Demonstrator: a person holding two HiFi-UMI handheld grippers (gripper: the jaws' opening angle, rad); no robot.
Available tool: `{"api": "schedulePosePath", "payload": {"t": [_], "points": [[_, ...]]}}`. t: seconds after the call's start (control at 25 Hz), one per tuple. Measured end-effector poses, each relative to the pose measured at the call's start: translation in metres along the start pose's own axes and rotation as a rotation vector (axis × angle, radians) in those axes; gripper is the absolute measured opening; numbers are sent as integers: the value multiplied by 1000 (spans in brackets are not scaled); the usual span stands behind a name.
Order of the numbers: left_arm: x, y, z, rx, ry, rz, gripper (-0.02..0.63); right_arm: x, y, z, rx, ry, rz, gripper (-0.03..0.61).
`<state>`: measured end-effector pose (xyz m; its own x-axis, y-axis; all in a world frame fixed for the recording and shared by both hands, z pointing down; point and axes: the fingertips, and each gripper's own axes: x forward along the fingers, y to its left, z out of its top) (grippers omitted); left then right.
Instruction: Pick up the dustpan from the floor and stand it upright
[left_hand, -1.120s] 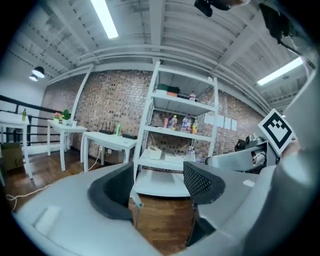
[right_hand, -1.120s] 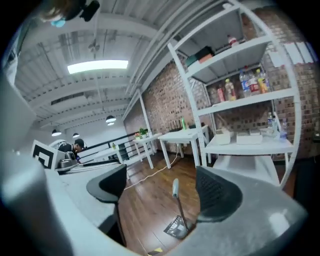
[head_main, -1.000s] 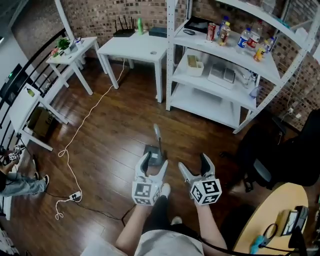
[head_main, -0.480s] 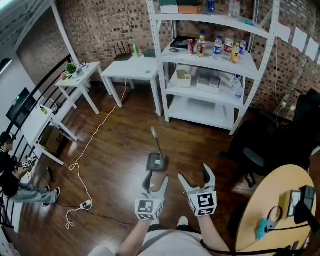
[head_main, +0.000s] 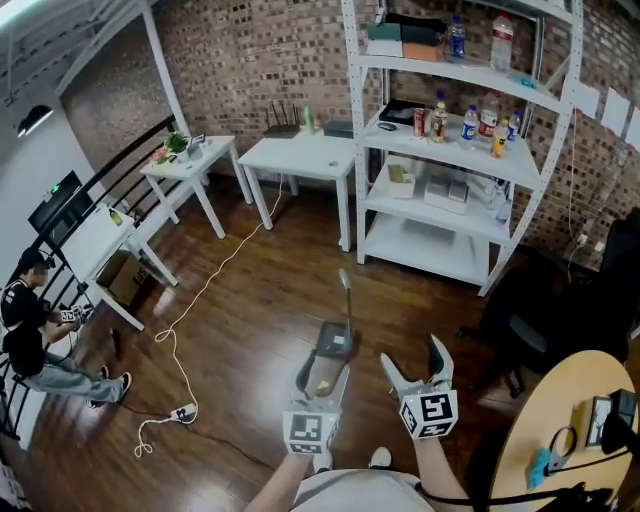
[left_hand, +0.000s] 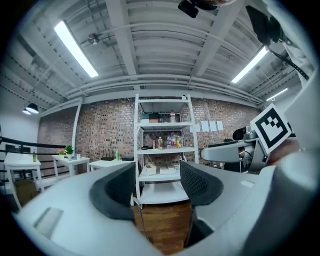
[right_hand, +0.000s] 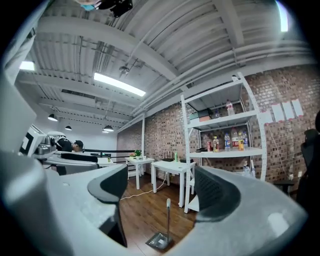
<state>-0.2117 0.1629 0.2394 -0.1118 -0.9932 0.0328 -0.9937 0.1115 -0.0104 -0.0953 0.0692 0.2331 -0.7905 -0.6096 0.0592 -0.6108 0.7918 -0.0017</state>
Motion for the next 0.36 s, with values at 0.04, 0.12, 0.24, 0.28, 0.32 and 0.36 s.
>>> {"api": "schedulePosePath", "payload": {"t": [0.04, 0.12, 0.24, 0.28, 0.32, 0.36], "points": [[-4, 7, 0, -14, 0, 11, 285, 4, 10, 2, -12, 2, 16, 405], [-12, 17, -4, -47, 1, 30, 277, 7, 27, 1, -46, 14, 38, 405], [-20, 27, -8, -69, -8, 50, 270, 6, 34, -6, -90, 31, 33, 405], [-21, 30, -8, -67, -16, 52, 268, 5, 33, -8, -99, 34, 27, 405], [-22, 32, -7, -62, -24, 54, 268, 5, 31, -9, -107, 37, 21, 405], [-23, 35, -6, -55, -33, 56, 268, 5, 30, -10, -115, 39, 14, 403]]}}
